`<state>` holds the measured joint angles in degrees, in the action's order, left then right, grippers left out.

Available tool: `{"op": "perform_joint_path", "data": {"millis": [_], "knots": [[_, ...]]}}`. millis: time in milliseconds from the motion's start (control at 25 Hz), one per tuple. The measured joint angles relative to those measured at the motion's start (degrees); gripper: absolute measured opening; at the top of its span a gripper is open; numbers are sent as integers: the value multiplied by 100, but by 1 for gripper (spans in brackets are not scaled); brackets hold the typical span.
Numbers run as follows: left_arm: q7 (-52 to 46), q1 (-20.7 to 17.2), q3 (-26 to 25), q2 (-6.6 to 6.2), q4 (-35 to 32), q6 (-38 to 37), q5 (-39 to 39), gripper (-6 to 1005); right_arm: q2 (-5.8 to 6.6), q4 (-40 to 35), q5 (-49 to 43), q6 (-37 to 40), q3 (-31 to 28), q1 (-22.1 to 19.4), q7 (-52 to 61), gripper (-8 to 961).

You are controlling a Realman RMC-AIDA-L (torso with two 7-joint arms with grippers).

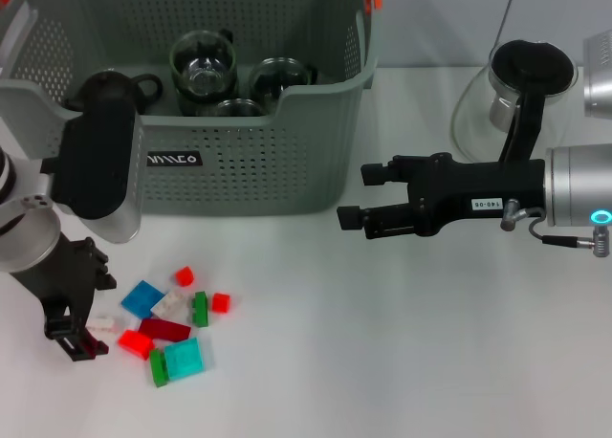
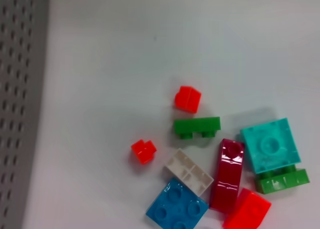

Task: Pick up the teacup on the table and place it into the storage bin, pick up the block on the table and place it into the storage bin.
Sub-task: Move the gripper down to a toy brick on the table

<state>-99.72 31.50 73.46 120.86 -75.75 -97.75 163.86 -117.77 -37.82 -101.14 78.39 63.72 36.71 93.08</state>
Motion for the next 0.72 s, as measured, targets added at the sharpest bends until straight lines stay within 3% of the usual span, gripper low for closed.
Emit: {"op": "perform_joint_path", "data": {"millis": [720], "knots": [[6,43,-131,-96,651,529,6,646,-18,3,7,-43,0,31,0,915]]}}
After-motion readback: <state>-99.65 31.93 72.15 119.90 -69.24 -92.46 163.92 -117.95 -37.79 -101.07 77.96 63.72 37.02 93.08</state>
